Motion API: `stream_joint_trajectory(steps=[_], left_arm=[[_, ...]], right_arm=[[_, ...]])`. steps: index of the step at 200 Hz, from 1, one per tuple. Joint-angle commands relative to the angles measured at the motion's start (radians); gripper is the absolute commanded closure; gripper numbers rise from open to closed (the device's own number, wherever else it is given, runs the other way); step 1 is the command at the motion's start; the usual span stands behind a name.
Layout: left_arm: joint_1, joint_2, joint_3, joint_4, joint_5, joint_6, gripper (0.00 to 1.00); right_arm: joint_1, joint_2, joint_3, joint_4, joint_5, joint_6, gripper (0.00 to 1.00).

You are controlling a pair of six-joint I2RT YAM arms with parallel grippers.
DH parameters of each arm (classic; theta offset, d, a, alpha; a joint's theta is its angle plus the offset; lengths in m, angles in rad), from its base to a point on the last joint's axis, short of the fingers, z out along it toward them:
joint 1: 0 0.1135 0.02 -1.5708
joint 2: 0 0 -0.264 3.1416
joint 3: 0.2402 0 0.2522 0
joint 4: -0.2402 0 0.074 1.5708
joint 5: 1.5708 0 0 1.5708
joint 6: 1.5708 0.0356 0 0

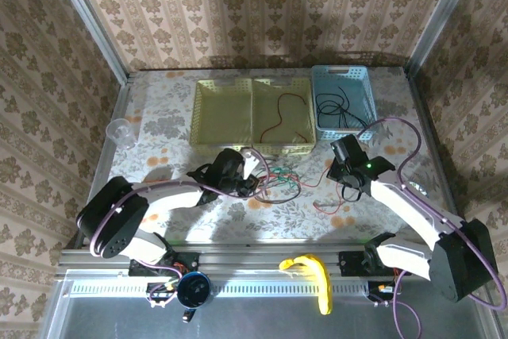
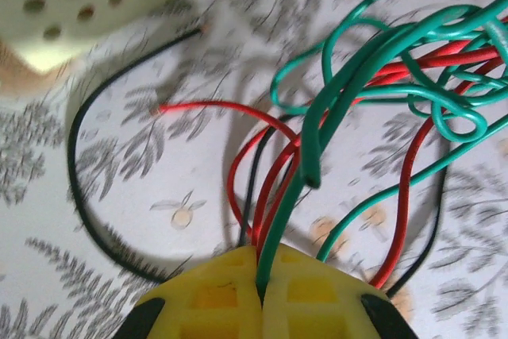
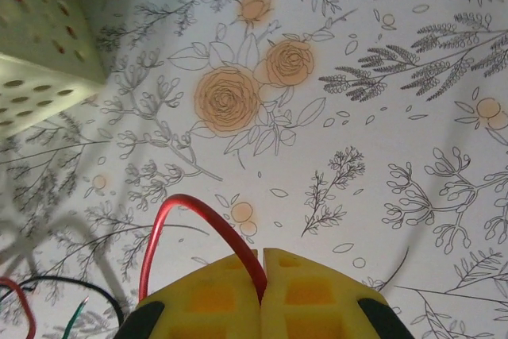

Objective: Untangle the cables

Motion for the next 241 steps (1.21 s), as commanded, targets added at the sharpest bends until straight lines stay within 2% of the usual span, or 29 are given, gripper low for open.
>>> stream_joint_trajectory(steps=[1,40,46,57,73,93,130,176,241], left_arm=[[0.000,-0.050,0.054,0.008,0.093,0.000,1.00],[0.031,-0.077,0.048,0.031,0.158,-0.029,1.00],[0.043,-0.081,0.041,0.038,0.168,-0.037,1.00],[0.063,-0.094,0.027,0.053,0.181,-0.052,1.00],[0.086,-0.117,0.009,0.066,0.188,-0.071,1.00],[0.108,-0.133,-0.005,0.075,0.191,-0.090,1.00],[0.119,-0.114,-0.018,0.079,0.160,-0.110,1.00],[0.124,-0.103,-0.031,0.042,-0.009,-0.130,1.00],[0.124,-0.119,-0.079,0.007,-0.145,-0.120,1.00]], right_arm=[[-0.005,0.020,-0.027,0.007,0.055,0.063,1.00],[-0.091,0.028,-0.071,0.025,0.007,0.072,1.00],[-0.102,0.025,-0.074,0.042,-0.013,0.057,0.98],[-0.102,0.017,-0.072,0.095,-0.054,0.006,0.88],[-0.089,0.009,-0.062,0.141,-0.123,-0.048,0.61],[-0.032,-0.009,-0.051,0.177,-0.138,-0.106,0.49],[0.094,0.018,-0.055,0.244,-0.223,-0.181,0.47],[0.246,0.137,-0.021,0.242,-0.236,-0.260,0.48],[0.279,0.213,0.022,0.212,-0.104,-0.253,0.48]])
